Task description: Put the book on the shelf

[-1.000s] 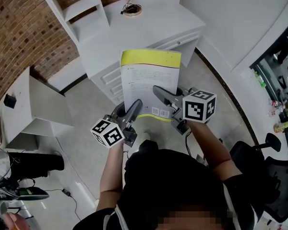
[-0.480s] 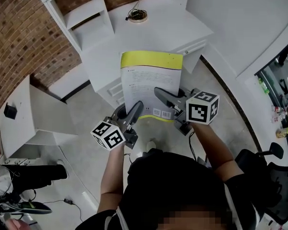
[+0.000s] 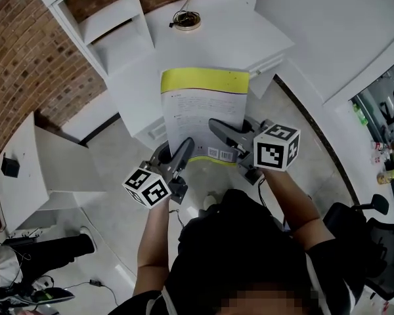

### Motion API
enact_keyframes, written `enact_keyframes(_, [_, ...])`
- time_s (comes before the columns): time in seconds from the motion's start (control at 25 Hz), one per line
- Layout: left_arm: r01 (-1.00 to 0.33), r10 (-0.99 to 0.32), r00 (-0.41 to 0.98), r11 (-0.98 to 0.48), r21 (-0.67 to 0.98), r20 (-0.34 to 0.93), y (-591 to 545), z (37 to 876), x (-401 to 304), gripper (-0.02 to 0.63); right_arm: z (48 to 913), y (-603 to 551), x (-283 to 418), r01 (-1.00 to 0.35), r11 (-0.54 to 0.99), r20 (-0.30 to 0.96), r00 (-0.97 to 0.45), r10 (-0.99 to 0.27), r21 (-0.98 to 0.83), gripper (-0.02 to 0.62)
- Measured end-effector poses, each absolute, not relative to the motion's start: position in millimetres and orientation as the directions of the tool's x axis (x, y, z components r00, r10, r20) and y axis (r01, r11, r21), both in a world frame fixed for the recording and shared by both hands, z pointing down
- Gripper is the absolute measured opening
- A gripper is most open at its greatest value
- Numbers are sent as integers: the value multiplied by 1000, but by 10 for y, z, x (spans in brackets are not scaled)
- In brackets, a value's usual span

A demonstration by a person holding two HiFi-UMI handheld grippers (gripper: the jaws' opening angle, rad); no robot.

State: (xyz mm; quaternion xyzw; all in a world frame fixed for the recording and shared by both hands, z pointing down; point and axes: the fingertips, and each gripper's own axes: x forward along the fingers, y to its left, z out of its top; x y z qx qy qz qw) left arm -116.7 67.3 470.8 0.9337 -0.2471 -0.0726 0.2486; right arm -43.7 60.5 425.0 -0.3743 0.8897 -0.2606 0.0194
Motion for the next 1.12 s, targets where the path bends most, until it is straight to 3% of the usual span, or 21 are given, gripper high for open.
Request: enact_keyframes(1.12, [-530, -597, 802, -731, 429, -28, -1034, 4383, -579, 91, 3878, -1076, 106, -603, 717, 134, -789, -599, -350, 67])
